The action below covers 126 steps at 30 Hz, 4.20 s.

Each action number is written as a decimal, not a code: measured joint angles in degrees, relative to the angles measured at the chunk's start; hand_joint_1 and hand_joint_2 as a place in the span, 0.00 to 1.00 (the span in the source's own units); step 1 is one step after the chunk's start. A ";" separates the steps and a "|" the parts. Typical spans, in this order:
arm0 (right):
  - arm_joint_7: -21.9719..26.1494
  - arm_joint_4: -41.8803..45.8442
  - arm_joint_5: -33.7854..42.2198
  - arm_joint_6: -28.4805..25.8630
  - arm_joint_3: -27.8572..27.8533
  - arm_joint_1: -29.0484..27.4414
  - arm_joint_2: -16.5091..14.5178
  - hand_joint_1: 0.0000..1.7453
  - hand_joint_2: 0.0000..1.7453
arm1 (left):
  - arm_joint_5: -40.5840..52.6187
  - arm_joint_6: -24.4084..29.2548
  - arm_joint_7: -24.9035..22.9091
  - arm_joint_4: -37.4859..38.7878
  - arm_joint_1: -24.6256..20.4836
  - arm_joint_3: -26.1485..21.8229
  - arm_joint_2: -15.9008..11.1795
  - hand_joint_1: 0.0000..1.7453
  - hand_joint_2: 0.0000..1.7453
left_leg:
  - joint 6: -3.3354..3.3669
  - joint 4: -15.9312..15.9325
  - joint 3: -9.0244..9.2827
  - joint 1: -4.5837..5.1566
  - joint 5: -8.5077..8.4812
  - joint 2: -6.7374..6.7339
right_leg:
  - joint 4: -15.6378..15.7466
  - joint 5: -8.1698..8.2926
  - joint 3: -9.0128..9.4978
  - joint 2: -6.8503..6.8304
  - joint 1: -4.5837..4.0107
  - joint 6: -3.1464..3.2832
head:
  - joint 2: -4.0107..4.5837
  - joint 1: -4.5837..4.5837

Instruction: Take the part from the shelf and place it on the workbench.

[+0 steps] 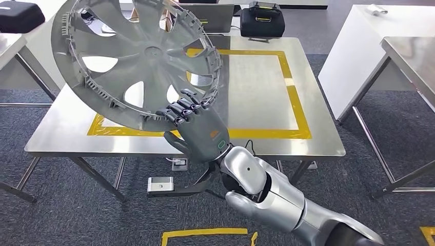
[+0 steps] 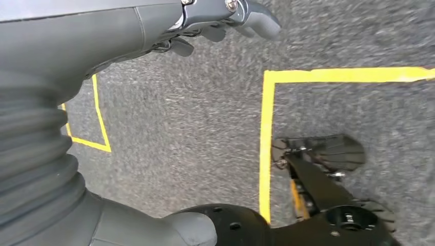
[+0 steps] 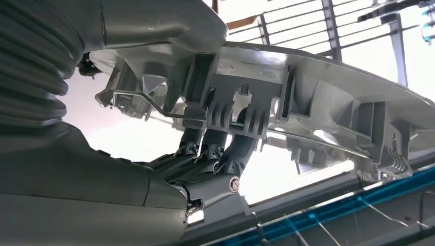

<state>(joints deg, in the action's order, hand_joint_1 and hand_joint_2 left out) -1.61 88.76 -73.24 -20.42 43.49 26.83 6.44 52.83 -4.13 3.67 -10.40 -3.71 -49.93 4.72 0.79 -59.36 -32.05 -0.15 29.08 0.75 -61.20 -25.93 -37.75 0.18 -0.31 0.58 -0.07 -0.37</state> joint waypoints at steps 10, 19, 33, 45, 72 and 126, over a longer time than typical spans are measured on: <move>-0.66 -10.31 5.69 4.21 -1.89 6.47 -1.26 1.00 1.00 | 0.27 -0.13 -0.06 0.04 -0.27 -0.02 0.02 0.00 1.00 | -2.66 -14.95 -8.81 -0.49 4.84 -0.33 | 2.86 -0.74 4.12 0.05 0.25 1.85 | 0.00 0.11; -0.88 -36.21 9.92 10.09 -5.40 19.01 -5.16 1.00 1.00 | 1.76 -1.01 -0.52 0.07 -1.34 -0.02 -0.09 0.00 1.00 | -1.62 -0.57 -5.80 -0.71 -5.23 -0.31 | 1.77 -3.25 5.27 0.12 0.33 0.58 | 0.00 0.08; -10.70 -67.42 11.59 22.14 -11.31 27.55 -6.67 1.00 1.00 | 2.72 -1.02 -1.60 0.10 -2.03 -0.02 -0.03 0.00 1.00 | -0.68 -0.52 -5.75 -0.36 -4.96 0.24 | 3.23 -3.01 6.10 -0.31 0.57 -1.20 | 0.00 -0.08; -10.88 -71.06 12.30 21.50 -13.71 28.03 -4.17 0.00 0.00 | 3.82 -1.03 -1.76 0.10 -2.19 -0.02 -0.39 0.00 1.00 | -0.81 -0.15 -5.22 -0.39 -5.10 -0.04 | 3.08 -3.04 6.22 -0.09 0.53 -1.26 | 0.00 -0.07; 17.20 -46.99 38.76 16.82 -26.16 24.35 -6.22 0.00 0.00 | 3.96 -0.78 -2.34 0.13 -1.65 -1.00 -0.23 0.00 0.00 | 0.44 1.57 -4.43 -0.81 -6.15 -0.44 | -3.76 -7.66 3.54 0.03 0.90 -2.28 | 0.00 -0.34; 16.47 -12.08 42.19 15.22 -30.53 -3.82 1.43 0.00 0.00 | 6.17 -0.02 -3.57 0.01 -1.78 -1.92 1.23 0.00 0.00 | -1.76 -2.74 1.59 -0.16 0.92 -0.59 | 2.14 2.56 0.25 0.01 0.70 0.09 | 0.00 -1.41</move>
<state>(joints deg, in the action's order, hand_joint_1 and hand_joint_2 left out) 14.86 76.68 -31.05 -5.20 12.96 23.01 7.86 59.00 -4.15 0.09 -10.39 -5.49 -51.84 5.95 -0.97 -62.10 -30.46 -0.31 30.00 0.16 -59.06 -23.37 -37.50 0.19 0.39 0.67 -0.07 -1.78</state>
